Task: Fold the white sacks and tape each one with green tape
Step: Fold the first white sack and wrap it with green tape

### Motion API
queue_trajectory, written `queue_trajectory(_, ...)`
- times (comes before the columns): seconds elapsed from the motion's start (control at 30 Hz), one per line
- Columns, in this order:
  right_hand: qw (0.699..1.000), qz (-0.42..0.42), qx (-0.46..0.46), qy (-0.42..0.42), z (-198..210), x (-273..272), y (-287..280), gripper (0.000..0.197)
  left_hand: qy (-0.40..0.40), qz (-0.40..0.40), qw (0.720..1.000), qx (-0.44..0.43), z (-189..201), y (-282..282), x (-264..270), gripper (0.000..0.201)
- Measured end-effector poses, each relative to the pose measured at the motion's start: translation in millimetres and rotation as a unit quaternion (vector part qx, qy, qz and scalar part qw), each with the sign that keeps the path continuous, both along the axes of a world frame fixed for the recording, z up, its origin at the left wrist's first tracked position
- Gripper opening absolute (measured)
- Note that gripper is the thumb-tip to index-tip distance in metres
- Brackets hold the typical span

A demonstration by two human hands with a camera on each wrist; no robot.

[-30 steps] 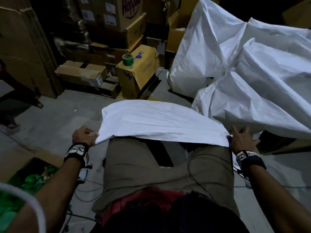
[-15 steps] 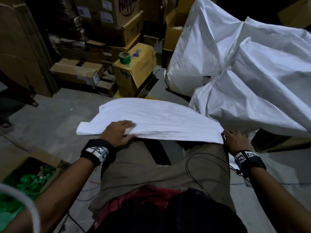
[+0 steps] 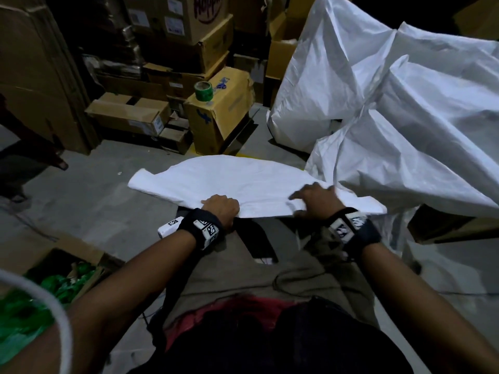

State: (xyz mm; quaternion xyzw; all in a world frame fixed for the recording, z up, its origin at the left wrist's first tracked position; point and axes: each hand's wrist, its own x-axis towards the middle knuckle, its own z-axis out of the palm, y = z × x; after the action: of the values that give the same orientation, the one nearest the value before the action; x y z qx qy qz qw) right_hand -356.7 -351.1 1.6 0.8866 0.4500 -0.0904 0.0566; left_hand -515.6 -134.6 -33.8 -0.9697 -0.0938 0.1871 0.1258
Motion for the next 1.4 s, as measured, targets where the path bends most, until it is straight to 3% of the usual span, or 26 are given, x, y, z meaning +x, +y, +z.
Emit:
queue_trajectory(0.13,0.998,0.063,-0.005,0.01,-9.8,-47.1,67.5,0.061,-0.039,-0.003,0.999,0.021,5.4,3.5,0.1,0.025)
queue_trajectory(0.27,0.999,0.03,0.008,-0.021,-25.6,-59.4,87.4,0.04,-0.101,-0.017,0.994,-0.02,12.4,15.0,-5.2,0.025)
queue_trajectory(0.33,0.999,0.007,0.021,-0.026,-30.7,-61.4,79.5,0.038,-0.116,-0.055,0.991,-0.033,20.4,20.6,-12.7,0.024)
queue_trajectory(0.43,0.999,-0.008,0.039,-0.019,-34.9,-61.9,65.9,0.039,-0.136,-0.084,0.986,-0.04,13.0,40.0,-24.5,0.039)
queue_trajectory(0.53,0.999,-0.008,0.051,-0.016,-34.6,-53.0,59.8,0.027,-0.17,-0.099,0.978,-0.062,6.3,56.5,-37.5,0.04)
queue_trajectory(0.63,0.997,-0.018,0.071,-0.012,-26.3,-35.8,49.4,0.016,-0.209,-0.086,0.971,-0.078,3.6,63.4,-48.7,0.036)
queue_trajectory(0.73,0.997,-0.028,0.068,-0.003,-21.0,-9.8,29.4,0.017,-0.262,-0.1,0.954,-0.102,1.0,68.5,-53.4,0.021)
queue_trajectory(0.97,0.996,-0.074,0.034,0.036,-20.1,48.6,-54.4,0.024,-0.309,-0.113,0.938,-0.11,-13.4,84.4,-64.4,0.018)
queue_trajectory(1.03,0.993,-0.085,0.063,0.049,-26.3,53.0,-81.2,0.027,-0.333,-0.123,0.927,-0.12,-17.0,83.1,-66.9,0.02)
queue_trajectory(1.17,0.979,-0.069,0.19,-0.001,-49.5,48.0,-122.4,0.015,-0.36,-0.128,0.915,-0.13,-24.8,82.6,-73.7,0.027)
queue_trajectory(1.3,0.969,-0.061,0.238,0.0,-61.8,35.1,-132.4,0.035,-0.384,-0.125,0.906,-0.128,-25.4,98.2,-90.2,0.032)
queue_trajectory(1.4,0.969,-0.064,0.239,0.001,-66.8,34.6,-133.8,0.038,-0.396,-0.087,0.908,-0.104,-23.1,113.6,-100.7,0.027)
